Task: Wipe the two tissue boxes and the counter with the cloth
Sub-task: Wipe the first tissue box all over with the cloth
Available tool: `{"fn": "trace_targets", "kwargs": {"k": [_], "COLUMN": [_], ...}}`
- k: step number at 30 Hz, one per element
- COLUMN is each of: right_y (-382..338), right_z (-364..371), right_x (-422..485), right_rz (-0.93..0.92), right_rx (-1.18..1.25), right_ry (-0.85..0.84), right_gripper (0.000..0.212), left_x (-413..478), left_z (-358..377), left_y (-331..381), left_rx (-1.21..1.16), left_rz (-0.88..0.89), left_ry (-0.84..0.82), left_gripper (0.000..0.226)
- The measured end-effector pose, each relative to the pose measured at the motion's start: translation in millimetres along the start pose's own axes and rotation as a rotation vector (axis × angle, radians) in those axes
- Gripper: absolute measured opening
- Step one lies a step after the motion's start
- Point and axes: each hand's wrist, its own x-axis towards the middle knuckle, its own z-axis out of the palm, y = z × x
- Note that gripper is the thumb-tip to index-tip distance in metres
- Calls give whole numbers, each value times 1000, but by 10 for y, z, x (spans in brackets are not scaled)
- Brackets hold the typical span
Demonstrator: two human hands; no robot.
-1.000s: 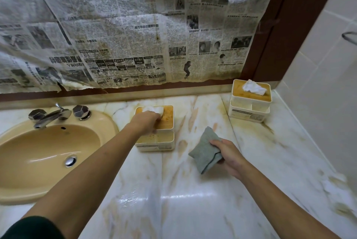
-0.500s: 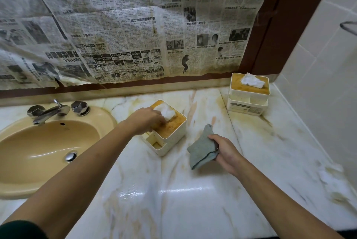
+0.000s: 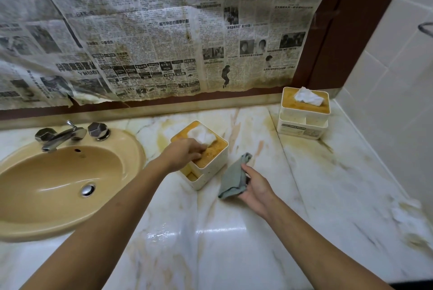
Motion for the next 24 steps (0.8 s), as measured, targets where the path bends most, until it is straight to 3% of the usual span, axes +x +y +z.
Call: {"fn": "trace_targets", "kwargs": {"k": [7, 14, 21, 24], "right_y": [106, 113, 546, 546], "right_z": [271, 469, 570, 624], "right_x": [182, 363, 250, 274], "right_rz": [-64, -165, -10, -47], "right_rx": [95, -159, -145, -226], "right_ry": [9, 64, -3, 60], "right_gripper": [30, 22, 34, 32], "left_x": [47, 97, 73, 65], "left_z": [-196, -143, -101, -100], "left_y": [-196, -235, -277, -274], "left_rx": [264, 260, 239, 236], "left_rz": [118, 181, 172, 164], "left_ry": [-181, -83, -49, -50], "left_gripper": [60, 55, 54, 55]}}
